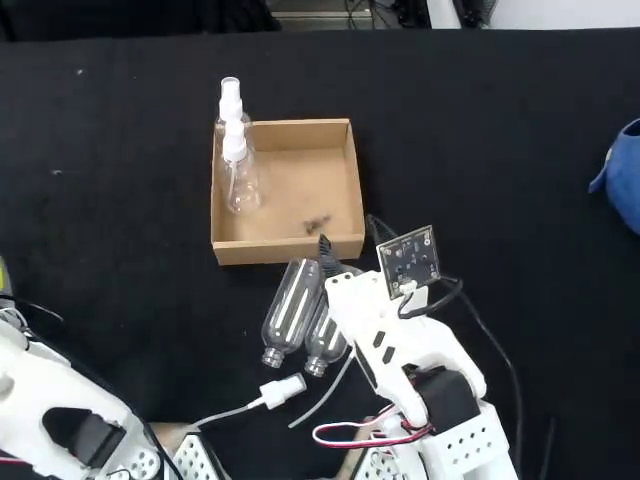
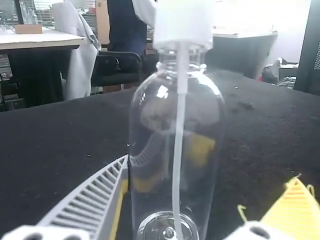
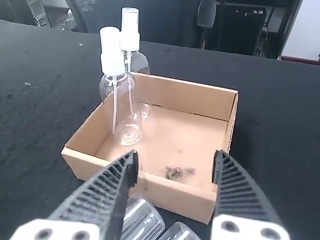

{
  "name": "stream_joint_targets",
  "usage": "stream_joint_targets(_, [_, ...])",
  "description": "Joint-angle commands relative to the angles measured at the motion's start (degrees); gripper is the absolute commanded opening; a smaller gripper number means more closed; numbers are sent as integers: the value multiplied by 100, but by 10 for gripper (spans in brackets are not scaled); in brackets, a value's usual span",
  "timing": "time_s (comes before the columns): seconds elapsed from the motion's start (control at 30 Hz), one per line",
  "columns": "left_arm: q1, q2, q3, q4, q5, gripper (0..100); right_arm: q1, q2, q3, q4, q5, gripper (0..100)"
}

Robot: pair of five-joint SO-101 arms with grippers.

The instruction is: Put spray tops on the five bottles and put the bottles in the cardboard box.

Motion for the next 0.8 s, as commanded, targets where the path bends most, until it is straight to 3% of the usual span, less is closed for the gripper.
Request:
stream_joint_targets(0.0, [-84, -88, -75, -440, 44, 322, 105, -84, -48, -185, -18, 219])
stream_joint_targets(0.27, [-84, -554, -57, -527, 0, 318, 105, -84, -48, -185, -18, 219])
stream_joint_targets(0.6, [-31, -2215, 84, 1732, 0, 318, 105, -84, -48, -185, -18, 219])
stream_joint_targets(0.77, [-13, -2356, 127, 1996, 0, 318, 105, -84, -48, -176, -18, 219])
